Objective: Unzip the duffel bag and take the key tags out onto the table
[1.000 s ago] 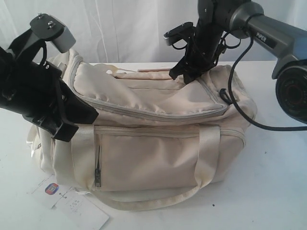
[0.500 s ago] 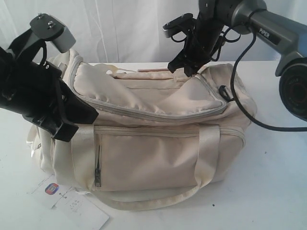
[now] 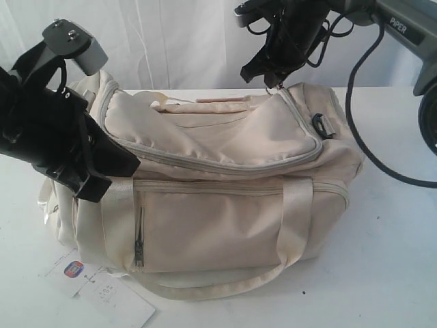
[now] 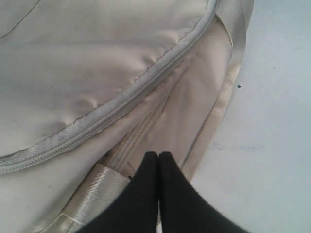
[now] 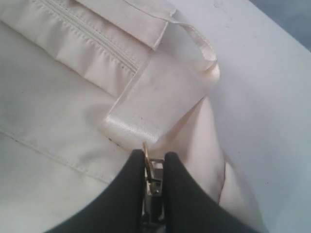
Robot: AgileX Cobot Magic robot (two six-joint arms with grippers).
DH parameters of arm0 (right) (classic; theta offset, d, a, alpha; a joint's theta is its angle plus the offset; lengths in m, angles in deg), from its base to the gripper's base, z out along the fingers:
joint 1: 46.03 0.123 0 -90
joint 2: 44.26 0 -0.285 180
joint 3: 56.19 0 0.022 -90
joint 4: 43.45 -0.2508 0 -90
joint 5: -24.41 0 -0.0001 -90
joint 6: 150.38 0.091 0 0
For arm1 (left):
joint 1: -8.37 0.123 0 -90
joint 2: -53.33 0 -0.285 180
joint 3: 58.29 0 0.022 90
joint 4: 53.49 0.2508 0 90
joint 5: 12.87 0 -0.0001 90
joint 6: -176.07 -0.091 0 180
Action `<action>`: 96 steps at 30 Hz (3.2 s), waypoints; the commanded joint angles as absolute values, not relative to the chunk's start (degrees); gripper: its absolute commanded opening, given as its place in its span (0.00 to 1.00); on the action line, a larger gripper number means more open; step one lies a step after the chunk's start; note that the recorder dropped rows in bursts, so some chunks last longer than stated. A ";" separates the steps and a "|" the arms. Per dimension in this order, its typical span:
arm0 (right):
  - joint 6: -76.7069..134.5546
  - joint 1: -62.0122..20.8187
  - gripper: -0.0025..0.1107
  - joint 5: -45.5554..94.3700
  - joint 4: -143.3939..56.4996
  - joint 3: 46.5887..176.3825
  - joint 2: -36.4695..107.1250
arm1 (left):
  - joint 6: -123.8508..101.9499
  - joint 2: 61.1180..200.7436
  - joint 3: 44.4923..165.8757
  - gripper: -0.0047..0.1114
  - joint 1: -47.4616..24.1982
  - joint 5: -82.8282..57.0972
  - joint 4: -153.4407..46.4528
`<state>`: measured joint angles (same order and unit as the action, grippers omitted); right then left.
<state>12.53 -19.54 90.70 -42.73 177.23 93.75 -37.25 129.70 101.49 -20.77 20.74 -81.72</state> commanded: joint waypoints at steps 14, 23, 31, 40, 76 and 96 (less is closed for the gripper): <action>14.51 -19.60 0.10 94.37 -42.60 177.35 91.89 | -37.22 129.53 101.12 0.04 -21.04 21.89 -82.62; 15.81 -19.60 0.10 94.37 -42.60 177.35 89.49 | -37.22 129.53 101.12 0.04 -21.04 21.89 -82.62; 16.86 -19.60 0.10 94.37 -42.60 174.67 87.70 | -37.22 129.53 101.12 0.04 -21.04 21.89 -82.62; 16.86 -19.60 0.10 94.37 -42.60 168.50 85.08 | -37.22 129.53 101.12 0.04 -21.04 21.89 -82.62; 16.86 -19.60 0.10 94.37 -43.45 149.04 71.53 | -37.22 129.53 101.12 0.04 -21.04 21.89 -82.62; 17.09 -19.60 0.10 94.37 -46.60 138.63 64.99 | -37.22 129.53 101.12 0.04 -21.04 21.89 -82.62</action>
<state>16.74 -19.54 94.22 -45.18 139.62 66.07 -37.25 129.70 101.49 -20.77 20.86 -81.72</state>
